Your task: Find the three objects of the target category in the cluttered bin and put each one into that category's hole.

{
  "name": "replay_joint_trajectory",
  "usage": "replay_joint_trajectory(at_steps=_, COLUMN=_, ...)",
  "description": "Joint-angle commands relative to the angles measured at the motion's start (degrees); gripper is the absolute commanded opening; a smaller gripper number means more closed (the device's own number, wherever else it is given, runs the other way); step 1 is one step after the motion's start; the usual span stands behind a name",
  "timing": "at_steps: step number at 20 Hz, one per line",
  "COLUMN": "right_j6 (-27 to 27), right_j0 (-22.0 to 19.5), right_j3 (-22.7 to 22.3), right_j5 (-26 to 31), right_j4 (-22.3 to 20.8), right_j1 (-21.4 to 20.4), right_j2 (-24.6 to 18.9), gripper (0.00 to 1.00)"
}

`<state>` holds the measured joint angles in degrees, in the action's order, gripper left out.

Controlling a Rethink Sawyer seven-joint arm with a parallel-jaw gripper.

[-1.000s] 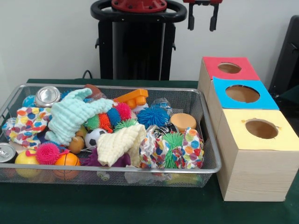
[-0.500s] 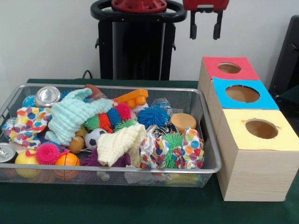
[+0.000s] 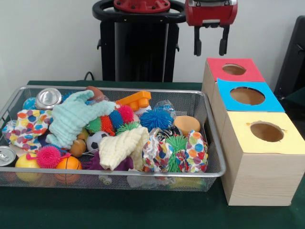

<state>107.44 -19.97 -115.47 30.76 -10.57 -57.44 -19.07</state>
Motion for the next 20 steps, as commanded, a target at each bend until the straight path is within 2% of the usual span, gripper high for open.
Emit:
replay_joint_trajectory(at_steps=1, right_j6=-14.83, right_j0=-3.85, right_j3=10.32, right_j5=7.93, right_j4=-5.61, right_j1=6.80, right_j2=-8.69, gripper=1.00)
replay_joint_trajectory(at_steps=6, right_j6=-14.58, right_j0=-5.19, right_j3=11.18, right_j5=9.68, right_j4=-7.13, right_j1=6.99, right_j2=-10.98, gripper=1.00)
replay_joint_trajectory(at_steps=16, right_j6=-17.43, right_j0=-8.89, right_j3=14.51, right_j5=12.68, right_j4=-10.67, right_j1=10.22, right_j2=-15.85, gripper=1.00)
replay_joint_trajectory(at_steps=20, right_j6=-17.11, right_j0=-8.64, right_j3=17.59, right_j5=15.49, right_j4=-13.41, right_j1=9.35, right_j2=-15.25, gripper=1.00)
